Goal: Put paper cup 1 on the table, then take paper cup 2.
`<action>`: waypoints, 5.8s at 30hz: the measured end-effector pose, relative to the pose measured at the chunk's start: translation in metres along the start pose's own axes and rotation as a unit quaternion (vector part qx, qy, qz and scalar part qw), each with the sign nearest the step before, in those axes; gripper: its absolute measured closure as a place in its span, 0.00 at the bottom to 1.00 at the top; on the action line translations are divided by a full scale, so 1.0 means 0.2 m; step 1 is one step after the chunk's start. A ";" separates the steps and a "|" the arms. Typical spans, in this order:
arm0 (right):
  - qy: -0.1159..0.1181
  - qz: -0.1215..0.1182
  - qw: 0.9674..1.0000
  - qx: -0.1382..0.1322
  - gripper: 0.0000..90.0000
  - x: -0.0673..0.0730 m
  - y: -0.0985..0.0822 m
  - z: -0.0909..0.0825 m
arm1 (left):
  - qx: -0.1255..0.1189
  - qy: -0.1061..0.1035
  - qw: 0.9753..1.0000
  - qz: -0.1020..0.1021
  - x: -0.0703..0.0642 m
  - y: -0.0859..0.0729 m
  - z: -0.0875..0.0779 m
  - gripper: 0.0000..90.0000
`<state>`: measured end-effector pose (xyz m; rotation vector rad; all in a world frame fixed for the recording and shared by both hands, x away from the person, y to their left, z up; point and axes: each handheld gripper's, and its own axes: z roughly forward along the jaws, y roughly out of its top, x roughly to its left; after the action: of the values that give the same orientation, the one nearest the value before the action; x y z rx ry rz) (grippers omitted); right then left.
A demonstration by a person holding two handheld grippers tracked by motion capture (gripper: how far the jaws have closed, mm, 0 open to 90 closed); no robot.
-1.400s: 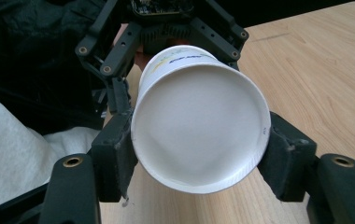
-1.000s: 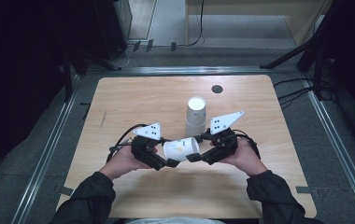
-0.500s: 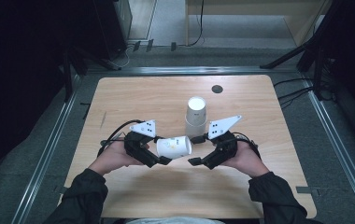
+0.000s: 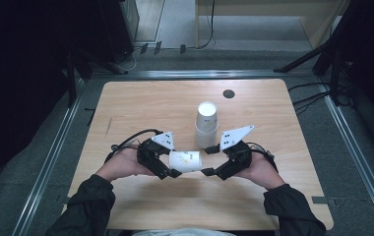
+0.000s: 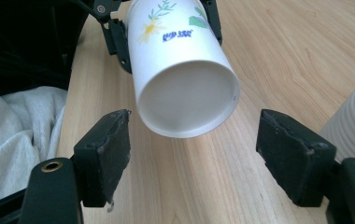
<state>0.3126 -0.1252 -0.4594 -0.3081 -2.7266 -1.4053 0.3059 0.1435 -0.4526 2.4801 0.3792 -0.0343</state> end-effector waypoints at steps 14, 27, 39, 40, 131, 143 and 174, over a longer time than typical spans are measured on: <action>0.004 -0.015 0.999 0.045 0.30 0.01 -0.04 0.10 | 0.050 -0.009 0.999 0.011 -0.03 0.06 0.11 0.28; 0.016 -0.038 0.996 0.075 0.33 0.04 -0.03 0.19 | 0.069 -0.013 0.997 0.022 -0.06 0.07 0.17 0.27; 0.020 -0.051 0.995 0.078 0.38 0.05 -0.01 0.19 | 0.044 -0.013 0.999 0.018 -0.05 0.05 0.16 0.25; 0.021 -0.048 0.996 0.074 0.38 0.04 -0.01 0.18 | 0.042 -0.011 0.999 0.020 -0.05 0.05 0.15 0.23; 0.042 -0.033 0.996 0.078 0.34 0.02 -0.05 0.25 | 0.031 -0.023 0.999 -0.008 -0.06 0.08 0.12 0.27; 0.045 -0.041 0.995 0.081 0.38 0.02 -0.05 0.26 | 0.024 -0.020 1.000 -0.002 -0.06 0.08 0.12 0.24; 0.037 -0.020 0.999 -0.009 0.38 -0.03 0.01 0.11 | -0.113 0.003 0.993 -0.041 -0.04 0.01 -0.03 0.13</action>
<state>0.3206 -0.1071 -0.4705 -0.2005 -2.6776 -1.4212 0.2981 0.1434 -0.4458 2.2410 0.4606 -0.0168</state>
